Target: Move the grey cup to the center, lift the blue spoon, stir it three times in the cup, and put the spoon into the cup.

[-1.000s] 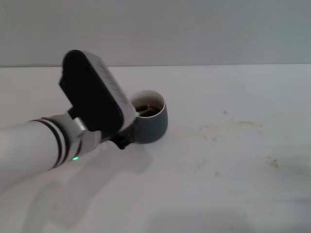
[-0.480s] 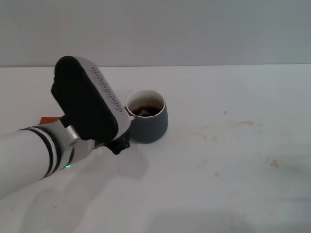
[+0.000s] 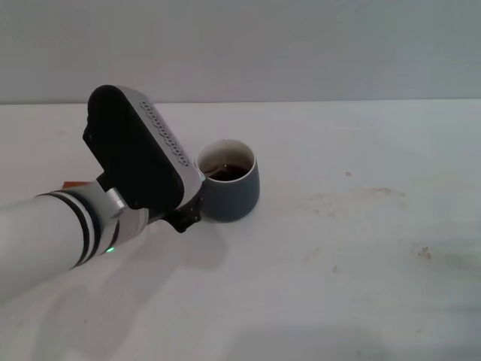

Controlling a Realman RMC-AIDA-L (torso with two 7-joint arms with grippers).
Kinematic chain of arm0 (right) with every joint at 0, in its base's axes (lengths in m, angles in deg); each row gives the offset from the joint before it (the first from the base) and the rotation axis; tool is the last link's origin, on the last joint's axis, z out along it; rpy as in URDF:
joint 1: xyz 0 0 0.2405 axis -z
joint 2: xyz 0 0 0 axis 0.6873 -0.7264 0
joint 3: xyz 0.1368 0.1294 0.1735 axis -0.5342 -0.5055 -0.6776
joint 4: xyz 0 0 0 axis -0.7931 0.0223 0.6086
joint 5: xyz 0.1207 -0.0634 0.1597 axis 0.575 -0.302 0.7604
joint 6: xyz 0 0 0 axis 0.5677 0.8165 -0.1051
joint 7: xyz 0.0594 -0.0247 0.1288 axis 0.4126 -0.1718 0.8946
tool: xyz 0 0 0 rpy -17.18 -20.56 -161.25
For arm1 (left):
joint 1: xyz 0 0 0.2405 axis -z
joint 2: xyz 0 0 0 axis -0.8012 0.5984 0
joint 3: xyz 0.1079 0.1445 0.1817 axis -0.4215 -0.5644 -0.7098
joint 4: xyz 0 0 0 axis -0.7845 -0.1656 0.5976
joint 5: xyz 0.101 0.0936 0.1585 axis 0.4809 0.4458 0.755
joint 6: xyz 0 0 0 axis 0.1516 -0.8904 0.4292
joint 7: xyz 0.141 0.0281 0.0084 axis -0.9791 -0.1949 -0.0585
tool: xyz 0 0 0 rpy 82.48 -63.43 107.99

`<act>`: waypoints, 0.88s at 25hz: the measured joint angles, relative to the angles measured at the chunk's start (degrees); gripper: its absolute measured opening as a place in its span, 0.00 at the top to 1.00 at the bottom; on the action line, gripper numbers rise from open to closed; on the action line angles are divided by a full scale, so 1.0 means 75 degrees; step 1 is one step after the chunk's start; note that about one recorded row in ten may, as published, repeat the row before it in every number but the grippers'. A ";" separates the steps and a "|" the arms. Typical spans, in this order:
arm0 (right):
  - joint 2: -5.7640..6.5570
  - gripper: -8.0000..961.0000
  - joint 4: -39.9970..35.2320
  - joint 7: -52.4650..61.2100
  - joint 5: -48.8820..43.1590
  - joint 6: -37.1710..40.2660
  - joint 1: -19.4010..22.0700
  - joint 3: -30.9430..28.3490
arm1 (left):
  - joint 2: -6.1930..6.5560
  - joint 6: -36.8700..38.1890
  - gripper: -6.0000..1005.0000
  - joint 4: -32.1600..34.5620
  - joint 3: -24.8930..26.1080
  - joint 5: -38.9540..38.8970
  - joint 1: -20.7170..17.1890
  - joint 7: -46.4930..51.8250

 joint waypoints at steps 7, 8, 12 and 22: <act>0.0000 0.99 -0.0153 0.0019 0.0036 0.0000 0.0032 0.0000 | -0.0005 0.0431 0.75 0.0053 -0.0199 -0.0014 -0.0050 0.0005; 0.0000 0.99 -0.0153 0.0019 0.0036 0.0000 0.0032 0.0000 | -0.0006 0.0729 0.74 0.0084 -0.0317 -0.0015 -0.0101 0.0006; 0.0009 0.99 -0.0172 0.0023 0.0039 -0.0001 0.0032 0.0000 | -0.0005 0.0889 0.67 0.0153 -0.0401 -0.0018 -0.0030 0.0017; 0.0013 0.99 -0.0259 -0.0008 0.0067 0.0056 0.0051 -0.0081 | -0.0017 0.4755 0.36 0.0116 -0.0234 -0.0019 -0.0950 0.0737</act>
